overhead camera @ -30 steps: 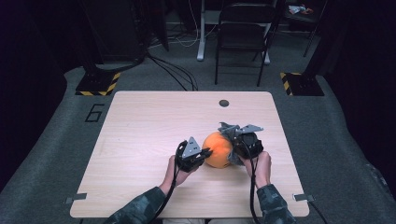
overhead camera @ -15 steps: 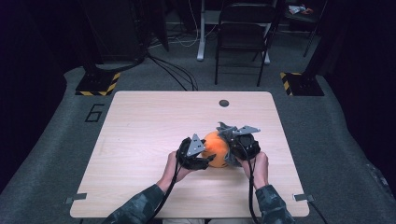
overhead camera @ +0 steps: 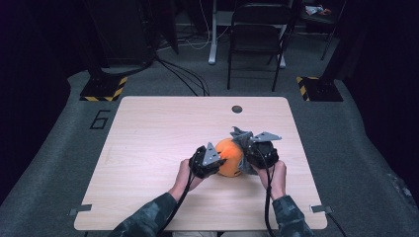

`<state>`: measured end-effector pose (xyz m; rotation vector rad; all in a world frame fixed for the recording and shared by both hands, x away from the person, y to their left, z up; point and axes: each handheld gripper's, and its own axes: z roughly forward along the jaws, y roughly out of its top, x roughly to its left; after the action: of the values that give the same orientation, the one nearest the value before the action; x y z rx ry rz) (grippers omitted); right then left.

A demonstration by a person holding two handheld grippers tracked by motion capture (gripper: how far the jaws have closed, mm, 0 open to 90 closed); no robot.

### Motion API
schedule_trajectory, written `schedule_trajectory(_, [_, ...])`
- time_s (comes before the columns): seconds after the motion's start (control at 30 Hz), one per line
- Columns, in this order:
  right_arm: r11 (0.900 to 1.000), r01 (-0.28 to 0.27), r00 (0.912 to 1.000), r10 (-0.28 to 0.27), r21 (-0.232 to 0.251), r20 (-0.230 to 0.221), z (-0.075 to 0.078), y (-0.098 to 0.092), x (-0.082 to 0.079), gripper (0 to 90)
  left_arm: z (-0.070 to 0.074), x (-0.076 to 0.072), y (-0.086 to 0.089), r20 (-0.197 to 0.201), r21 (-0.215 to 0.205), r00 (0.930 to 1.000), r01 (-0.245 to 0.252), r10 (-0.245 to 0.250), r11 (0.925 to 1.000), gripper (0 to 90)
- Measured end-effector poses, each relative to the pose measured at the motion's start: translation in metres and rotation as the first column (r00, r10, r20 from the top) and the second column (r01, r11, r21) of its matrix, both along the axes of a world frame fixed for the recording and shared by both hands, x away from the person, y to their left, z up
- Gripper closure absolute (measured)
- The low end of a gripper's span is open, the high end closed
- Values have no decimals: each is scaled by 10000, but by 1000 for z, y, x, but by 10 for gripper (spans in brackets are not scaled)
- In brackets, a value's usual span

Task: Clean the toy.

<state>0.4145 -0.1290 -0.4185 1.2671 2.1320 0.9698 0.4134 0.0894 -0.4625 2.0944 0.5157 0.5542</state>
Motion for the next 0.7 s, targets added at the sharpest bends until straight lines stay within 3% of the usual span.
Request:
schedule_trajectory(0.2, [9983,546,9984,-549,183,152,10,-19,-4,727,5,6,7,-210,-699,9995,-247,233,9972,725])
schedule_trajectory(0.4, [9911,1264,9919,-1268,425,62,10,-46,-5,727,12,5,10,-522,-962,9982,-342,293,9948,725])
schedule_trajectory(0.7, [9839,1781,9837,-1784,-121,-224,-2,-66,-9,724,23,-1,23,-560,-1209,9969,-618,553,9907,724])
